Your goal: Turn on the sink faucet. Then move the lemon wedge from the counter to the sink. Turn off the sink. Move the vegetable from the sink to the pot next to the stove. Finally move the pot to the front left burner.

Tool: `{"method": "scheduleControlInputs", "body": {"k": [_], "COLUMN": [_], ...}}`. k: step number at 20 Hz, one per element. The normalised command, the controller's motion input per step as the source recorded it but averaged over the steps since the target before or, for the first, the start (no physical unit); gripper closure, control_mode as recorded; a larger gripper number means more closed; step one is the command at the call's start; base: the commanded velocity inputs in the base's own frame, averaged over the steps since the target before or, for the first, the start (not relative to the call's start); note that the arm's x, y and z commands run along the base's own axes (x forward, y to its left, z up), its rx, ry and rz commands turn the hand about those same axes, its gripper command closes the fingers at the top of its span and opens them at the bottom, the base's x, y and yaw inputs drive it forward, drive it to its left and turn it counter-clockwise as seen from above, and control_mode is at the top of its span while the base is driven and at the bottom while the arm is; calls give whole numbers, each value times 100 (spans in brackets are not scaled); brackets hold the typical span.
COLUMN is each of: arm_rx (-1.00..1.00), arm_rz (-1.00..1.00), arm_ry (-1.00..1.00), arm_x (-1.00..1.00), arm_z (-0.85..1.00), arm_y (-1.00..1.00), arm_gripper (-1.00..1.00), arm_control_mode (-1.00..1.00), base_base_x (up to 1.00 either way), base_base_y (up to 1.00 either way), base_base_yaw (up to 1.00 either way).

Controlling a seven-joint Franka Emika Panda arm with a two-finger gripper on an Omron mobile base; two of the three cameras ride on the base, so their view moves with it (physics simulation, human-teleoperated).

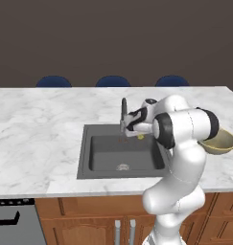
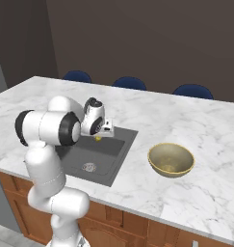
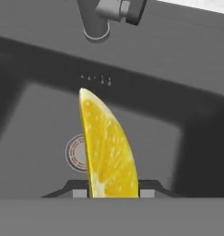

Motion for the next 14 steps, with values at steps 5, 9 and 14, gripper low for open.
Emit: {"method": "scheduleControlInputs", "body": {"k": [5,9,14], "arm_rx": [0,0,0], "arm_rz": [-6,-6,-5], "arm_ry": [3,2,1], "arm_x": [-36,-35,-20], "arm_z": [81,71,56], "arm_y": [-12,-12,-3], "arm_gripper": [100,100,100], "arm_control_mode": [-100,-100,-100], "base_base_x": [0,0,0], "base_base_y": [0,0,0], "base_base_yaw": [0,0,0]}}
